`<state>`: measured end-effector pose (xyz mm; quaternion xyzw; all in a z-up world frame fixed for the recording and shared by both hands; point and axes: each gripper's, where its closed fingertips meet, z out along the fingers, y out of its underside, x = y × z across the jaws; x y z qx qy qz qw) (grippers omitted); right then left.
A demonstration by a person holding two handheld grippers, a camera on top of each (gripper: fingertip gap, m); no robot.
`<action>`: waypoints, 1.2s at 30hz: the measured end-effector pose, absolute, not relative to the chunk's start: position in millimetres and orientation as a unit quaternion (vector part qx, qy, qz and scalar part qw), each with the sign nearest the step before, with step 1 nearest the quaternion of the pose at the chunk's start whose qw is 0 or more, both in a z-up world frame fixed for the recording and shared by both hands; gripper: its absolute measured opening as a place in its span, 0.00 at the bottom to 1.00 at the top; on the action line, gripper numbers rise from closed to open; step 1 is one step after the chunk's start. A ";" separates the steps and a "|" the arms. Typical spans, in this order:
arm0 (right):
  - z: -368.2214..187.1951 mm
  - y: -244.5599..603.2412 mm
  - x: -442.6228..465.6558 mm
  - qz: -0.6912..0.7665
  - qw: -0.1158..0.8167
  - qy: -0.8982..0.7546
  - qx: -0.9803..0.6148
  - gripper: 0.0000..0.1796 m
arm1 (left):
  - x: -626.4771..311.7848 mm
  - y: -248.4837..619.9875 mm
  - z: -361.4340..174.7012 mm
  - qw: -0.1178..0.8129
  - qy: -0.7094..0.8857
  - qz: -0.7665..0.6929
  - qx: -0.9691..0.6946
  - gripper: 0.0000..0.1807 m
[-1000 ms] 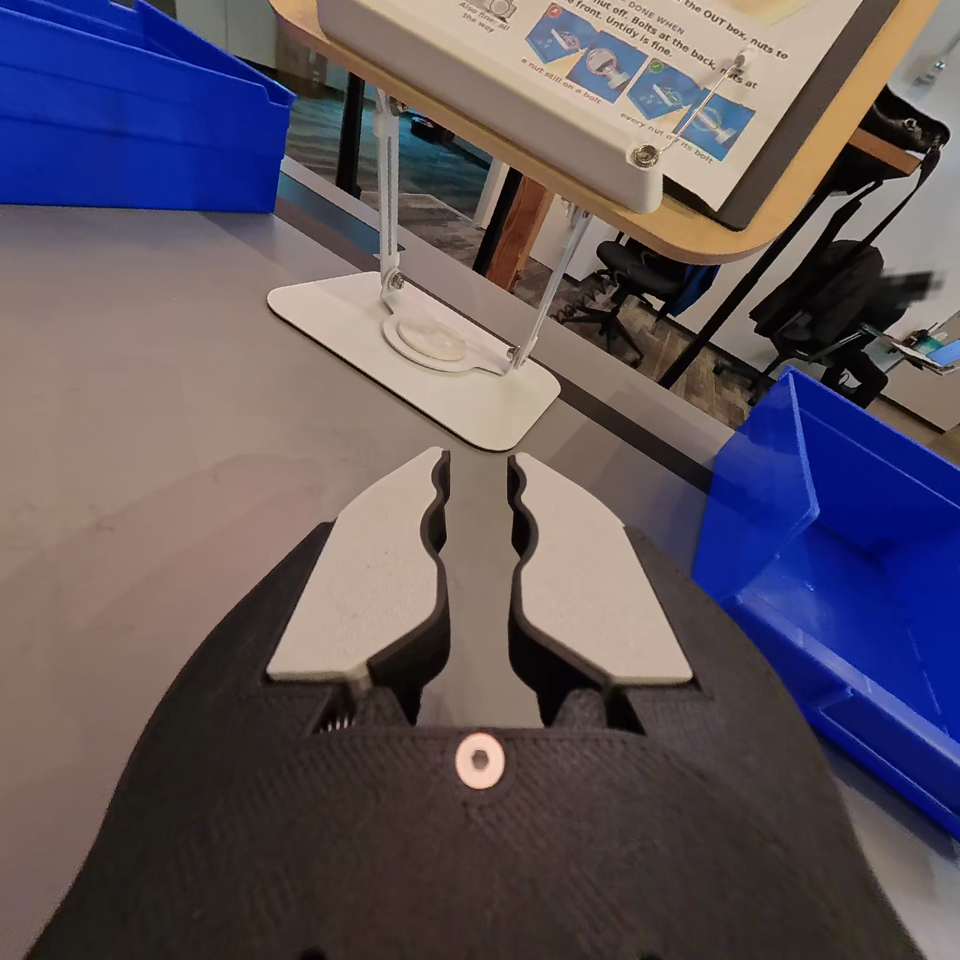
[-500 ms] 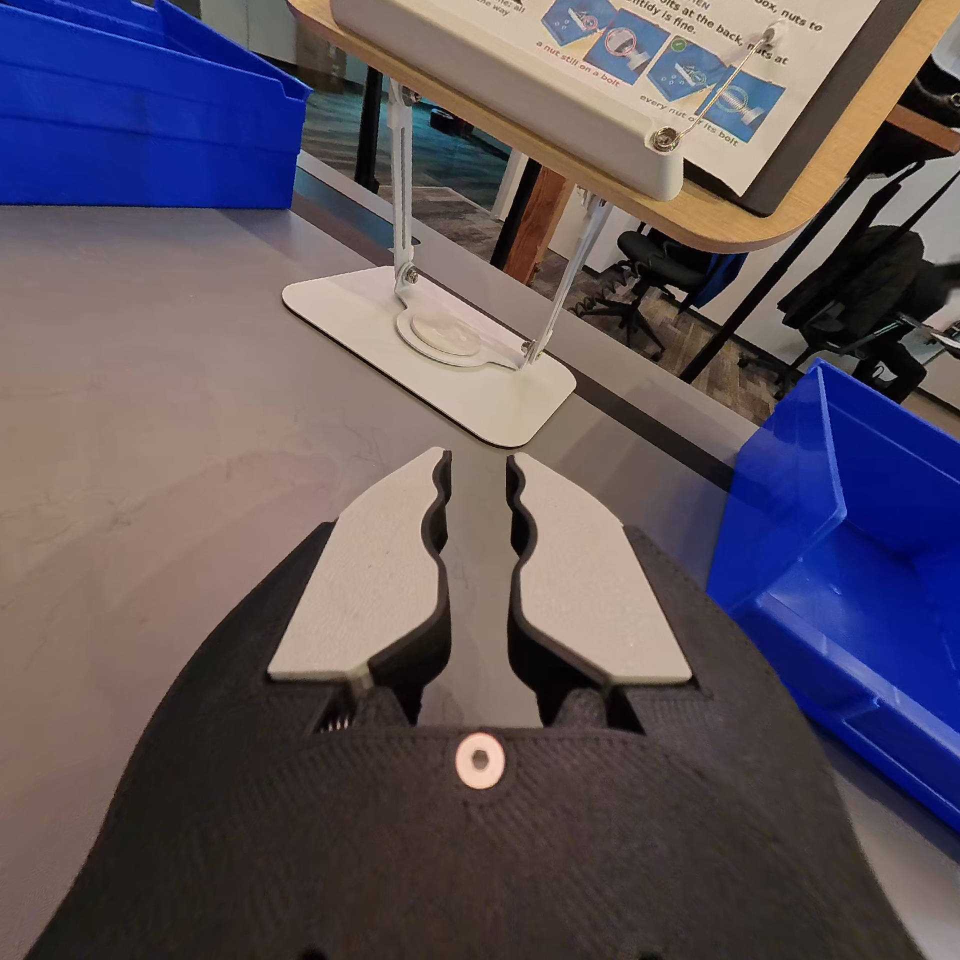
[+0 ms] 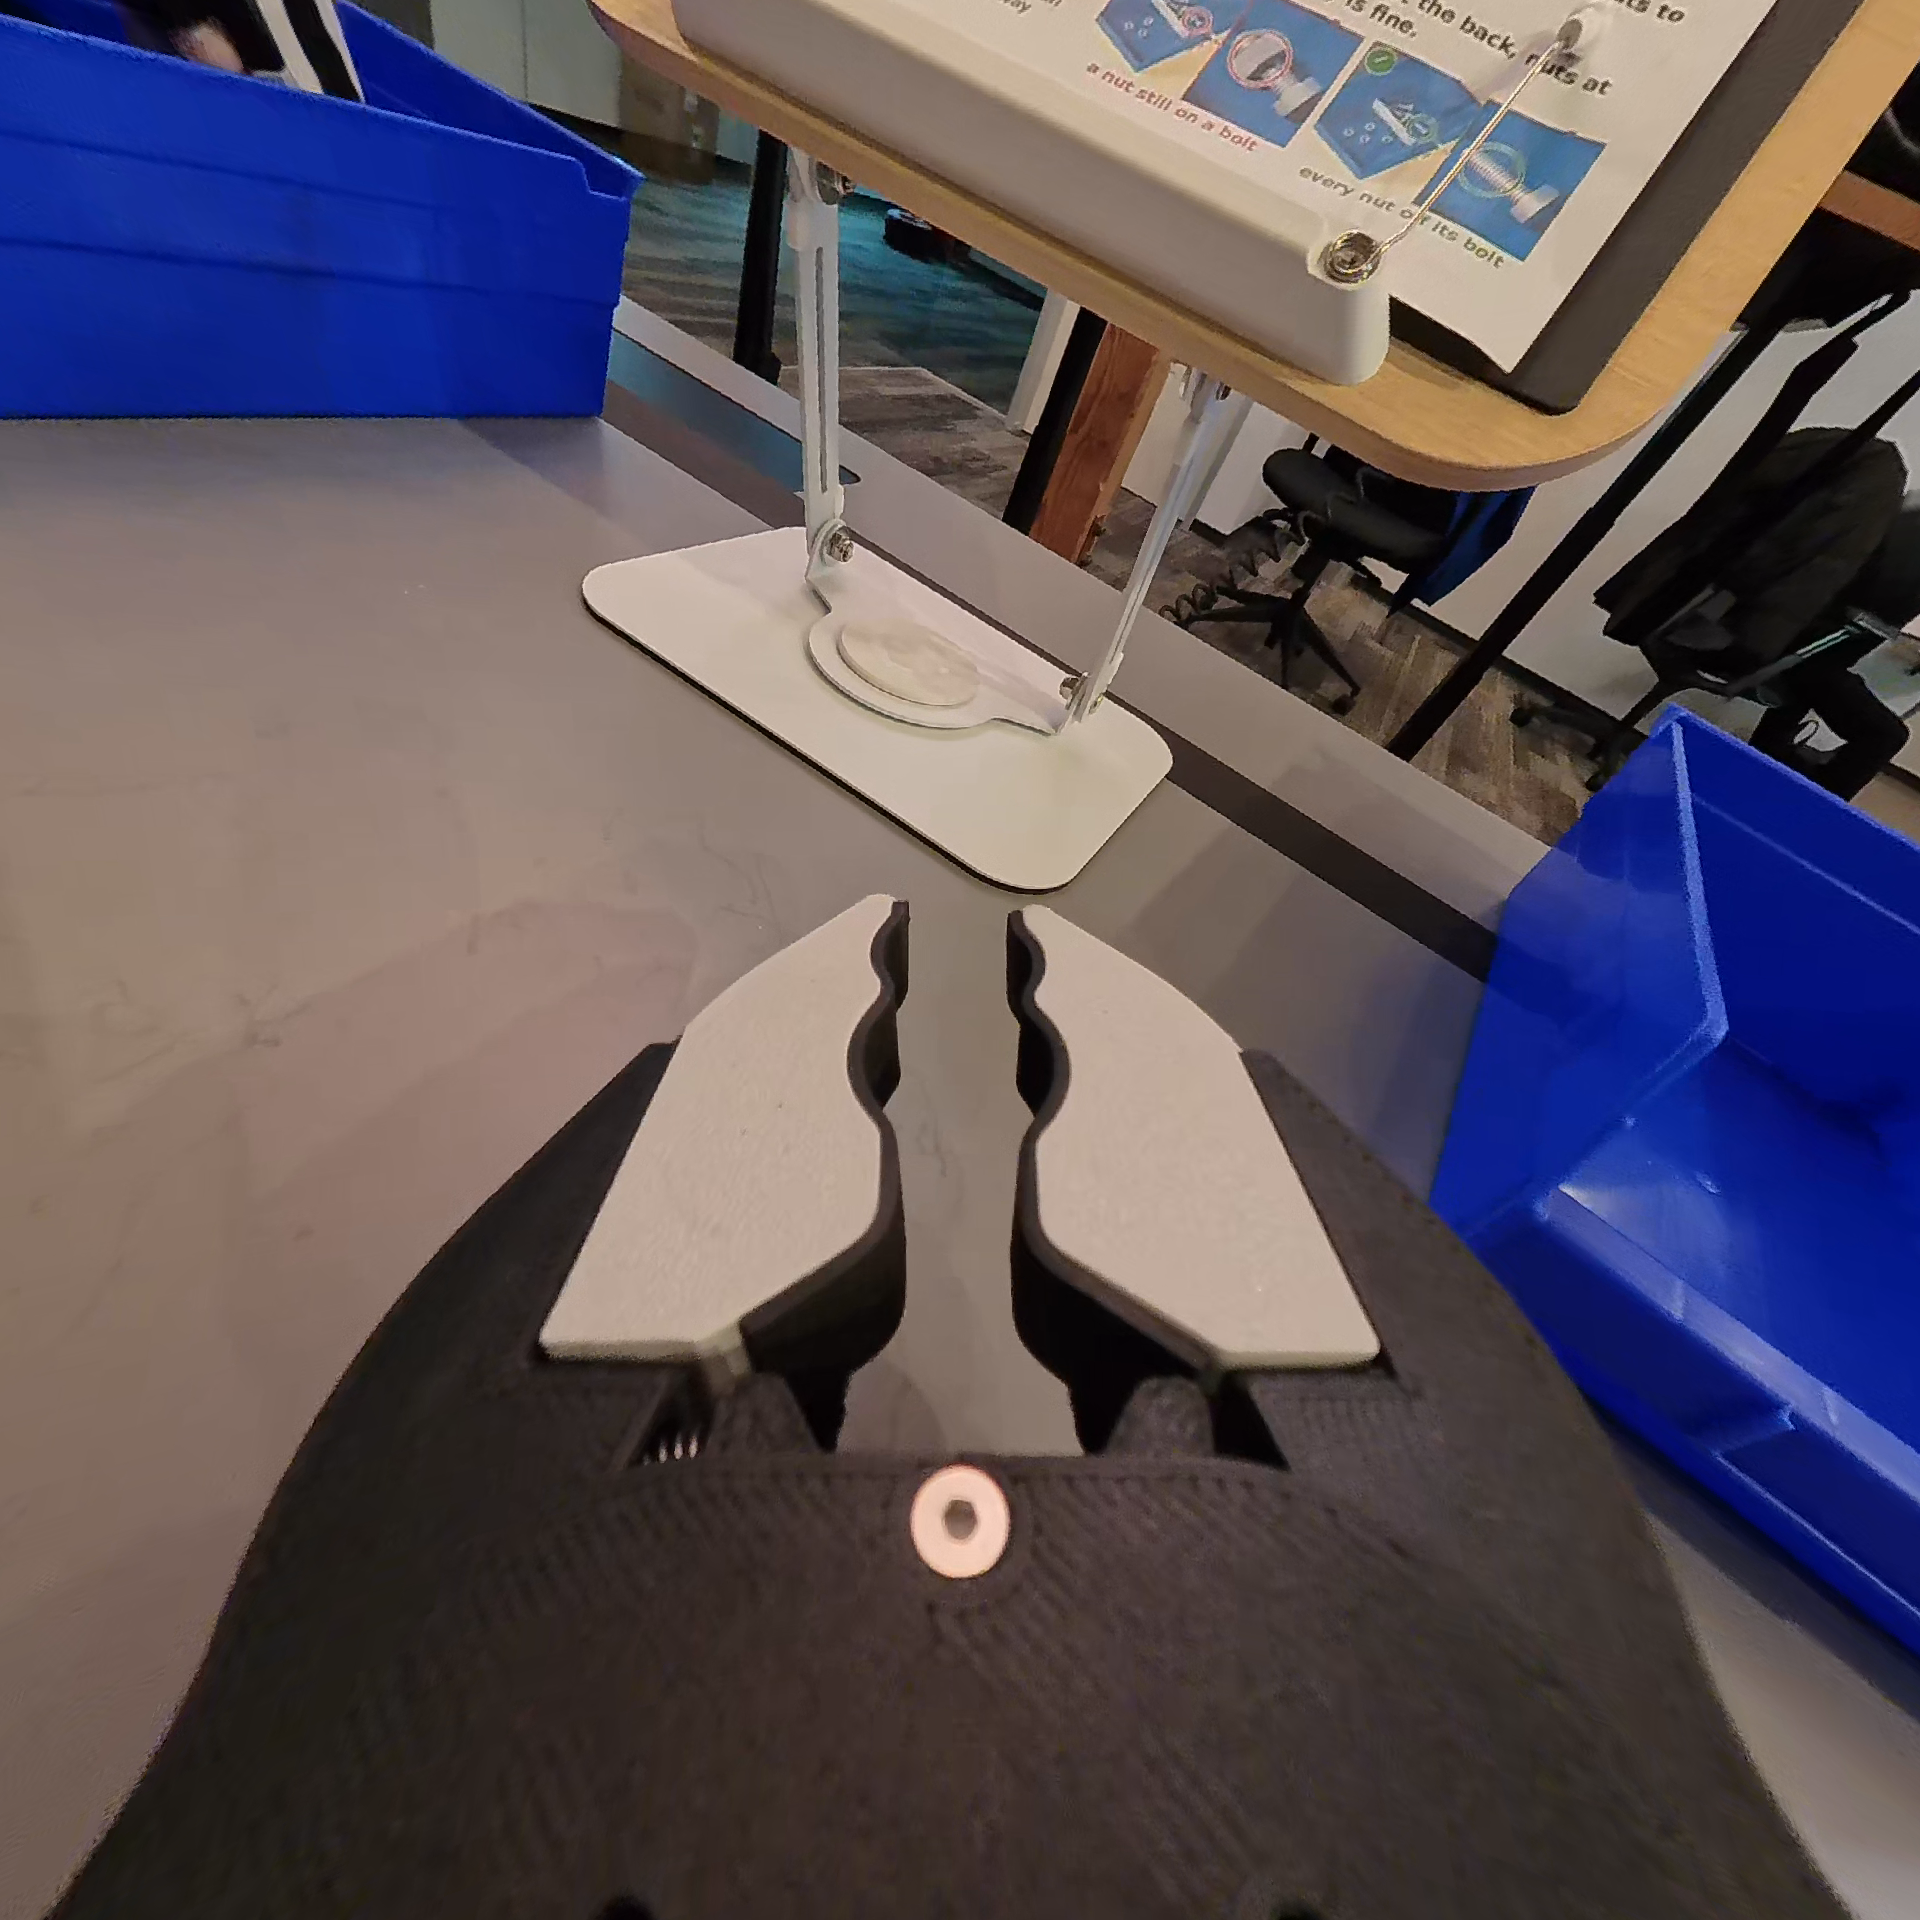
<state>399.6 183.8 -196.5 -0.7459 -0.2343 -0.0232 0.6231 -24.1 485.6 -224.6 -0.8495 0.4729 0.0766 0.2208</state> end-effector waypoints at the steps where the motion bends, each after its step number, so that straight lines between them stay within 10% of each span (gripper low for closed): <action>1: -196.7 183.8 399.5 -0.023 0.623 -0.235 -0.746 0.10 | -23.7 485.3 -230.3 0.206 0.470 0.072 -0.855 0.23; 36: -198.5 184.8 399.2 -0.015 0.617 -0.236 -0.751 0.09 | 1.6 468.0 -271.2 0.087 0.665 0.061 -0.740 0.05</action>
